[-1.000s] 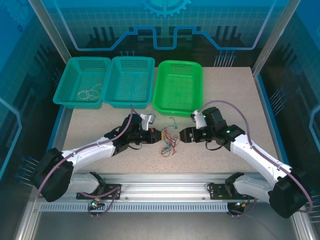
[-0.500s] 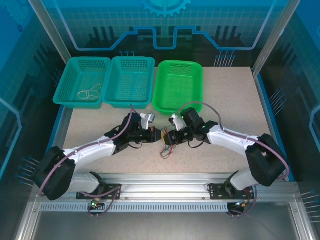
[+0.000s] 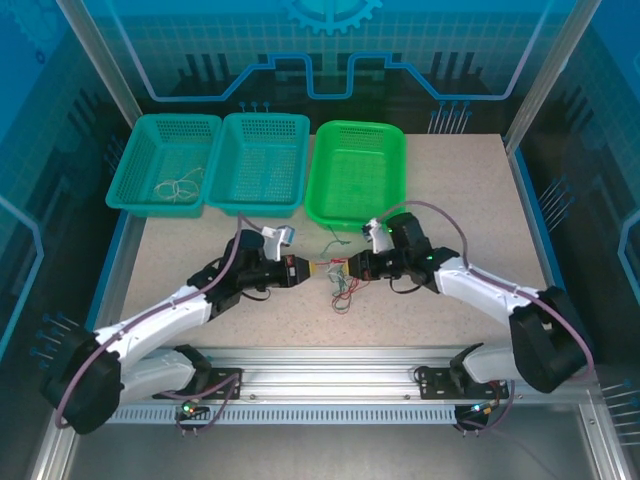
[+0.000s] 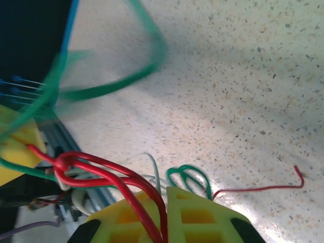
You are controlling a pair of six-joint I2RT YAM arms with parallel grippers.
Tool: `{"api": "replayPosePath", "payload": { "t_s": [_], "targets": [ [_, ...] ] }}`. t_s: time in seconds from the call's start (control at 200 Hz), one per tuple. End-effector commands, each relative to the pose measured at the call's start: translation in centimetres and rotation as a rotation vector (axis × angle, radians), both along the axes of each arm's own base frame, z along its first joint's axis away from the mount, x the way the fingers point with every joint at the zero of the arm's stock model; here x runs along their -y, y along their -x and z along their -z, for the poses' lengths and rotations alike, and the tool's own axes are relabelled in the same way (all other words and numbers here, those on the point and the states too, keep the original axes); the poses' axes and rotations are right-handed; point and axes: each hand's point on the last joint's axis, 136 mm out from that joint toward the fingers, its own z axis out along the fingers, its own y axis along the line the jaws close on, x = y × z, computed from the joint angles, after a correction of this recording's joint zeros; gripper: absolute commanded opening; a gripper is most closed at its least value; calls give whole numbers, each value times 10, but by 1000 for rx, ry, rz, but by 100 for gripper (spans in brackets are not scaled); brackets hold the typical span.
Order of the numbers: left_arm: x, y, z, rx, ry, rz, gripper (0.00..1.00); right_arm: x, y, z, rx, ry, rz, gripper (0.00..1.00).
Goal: Untangle the cables
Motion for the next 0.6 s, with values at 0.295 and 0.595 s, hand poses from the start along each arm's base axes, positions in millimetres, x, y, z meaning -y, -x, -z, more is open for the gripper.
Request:
{"api": "replayPosePath", "payload": {
  "t_s": [0.295, 0.595],
  "targets": [
    [-45, 0, -2, -30, -41, -130, 0, 127, -7, 69, -257, 239, 457, 0],
    [18, 5, -17, 90, 41, 120, 40, 79, -6, 25, -161, 63, 268, 0]
  ]
}}
